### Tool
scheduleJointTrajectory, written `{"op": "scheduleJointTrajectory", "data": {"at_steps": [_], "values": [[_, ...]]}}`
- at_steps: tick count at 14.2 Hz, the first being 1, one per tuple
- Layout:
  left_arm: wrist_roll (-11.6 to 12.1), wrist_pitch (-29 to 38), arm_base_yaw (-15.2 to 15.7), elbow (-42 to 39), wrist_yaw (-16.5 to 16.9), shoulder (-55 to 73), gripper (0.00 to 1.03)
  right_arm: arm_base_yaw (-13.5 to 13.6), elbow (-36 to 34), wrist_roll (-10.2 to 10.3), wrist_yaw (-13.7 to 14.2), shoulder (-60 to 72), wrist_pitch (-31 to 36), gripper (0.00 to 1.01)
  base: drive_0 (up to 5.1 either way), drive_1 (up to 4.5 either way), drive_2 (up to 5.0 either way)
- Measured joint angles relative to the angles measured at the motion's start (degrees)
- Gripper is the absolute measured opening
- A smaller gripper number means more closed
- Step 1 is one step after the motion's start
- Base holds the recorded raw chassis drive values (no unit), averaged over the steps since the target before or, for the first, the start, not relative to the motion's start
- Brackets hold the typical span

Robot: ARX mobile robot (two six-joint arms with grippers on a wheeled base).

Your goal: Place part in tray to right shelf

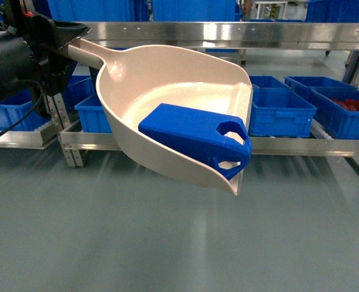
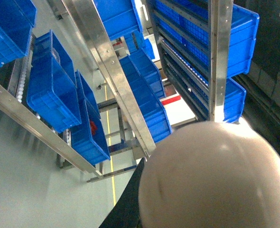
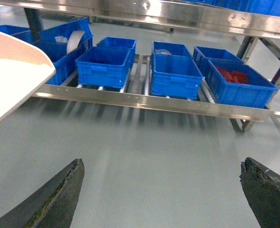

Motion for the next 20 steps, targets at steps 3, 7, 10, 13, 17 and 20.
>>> {"op": "scheduleJointTrajectory", "data": {"at_steps": [3,7,10,13,17,20], "values": [[0.0,0.0,-0.5,0.0,0.3,0.0,0.14,0.0,0.0,0.0,0.0,0.0,0.0,0.98,-0.9,-0.94,-0.9],[0.0,0.0,0.3,0.0,-0.3,0.0,0.14,0.0,0.0,0.0,0.0,0.0,0.0,0.98,0.0,0.0,0.0],[0.0,0.0,0.1,0.0,-0.1,0.0,0.14,0.0,0.0,0.0,0.0,0.0,0.0,0.98,0.0,0.0,0.0],[0.0,0.2,0.1,0.0,-0.1,0.0,0.14,0.0,0.0,0.0,0.0,0.0,0.1,0.98,0.0,0.0,0.0],[0.0,0.1,0.1,0.0,-0.1,0.0,0.14,0.0,0.0,0.0,0.0,0.0,0.0,0.98,0.0,0.0,0.0],[0.0,0.0,0.1,0.0,-0.1,0.0,0.14,0.0,0.0,0.0,0.0,0.0,0.0,0.98,0.0,0.0,0.0]]}}
